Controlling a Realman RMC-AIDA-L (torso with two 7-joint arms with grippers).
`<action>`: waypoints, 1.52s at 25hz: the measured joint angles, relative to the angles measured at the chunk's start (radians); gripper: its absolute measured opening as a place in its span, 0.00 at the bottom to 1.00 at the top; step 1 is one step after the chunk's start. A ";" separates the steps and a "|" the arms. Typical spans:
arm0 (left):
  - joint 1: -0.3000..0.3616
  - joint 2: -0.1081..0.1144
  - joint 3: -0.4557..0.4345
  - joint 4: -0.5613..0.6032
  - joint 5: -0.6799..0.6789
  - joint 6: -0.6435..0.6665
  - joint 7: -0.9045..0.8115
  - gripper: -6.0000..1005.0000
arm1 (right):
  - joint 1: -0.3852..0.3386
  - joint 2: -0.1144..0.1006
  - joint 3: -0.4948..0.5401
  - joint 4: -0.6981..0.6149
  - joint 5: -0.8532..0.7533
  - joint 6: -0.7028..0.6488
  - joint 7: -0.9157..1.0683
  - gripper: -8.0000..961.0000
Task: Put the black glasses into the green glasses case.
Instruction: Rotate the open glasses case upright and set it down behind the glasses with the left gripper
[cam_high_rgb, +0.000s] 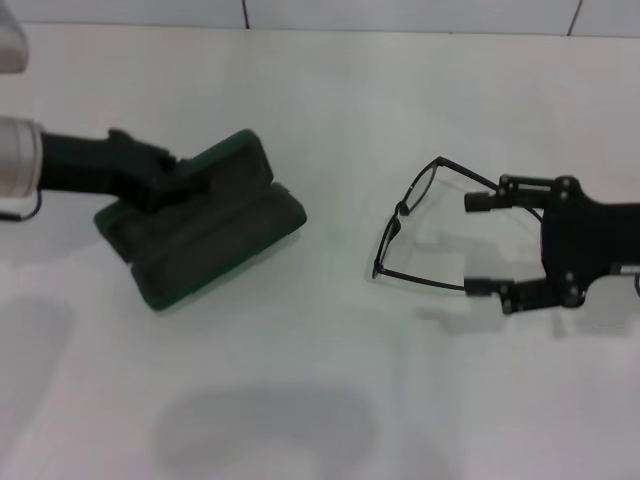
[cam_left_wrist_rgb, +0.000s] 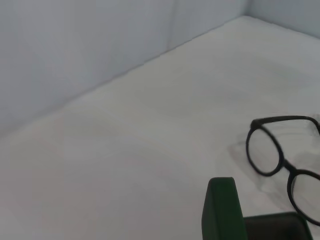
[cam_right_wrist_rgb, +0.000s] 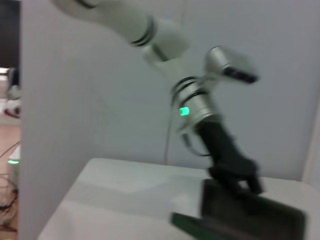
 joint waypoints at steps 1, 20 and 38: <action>-0.012 -0.001 0.000 0.002 -0.001 -0.006 0.037 0.22 | 0.000 0.000 0.000 0.000 0.000 0.000 0.000 0.85; -0.287 -0.001 0.000 0.398 0.294 -0.459 0.203 0.25 | -0.067 0.022 0.033 -0.008 -0.032 -0.002 -0.044 0.85; -0.316 -0.008 -0.002 0.495 0.297 -0.478 0.161 0.28 | -0.086 0.012 0.042 0.001 -0.033 -0.001 -0.046 0.85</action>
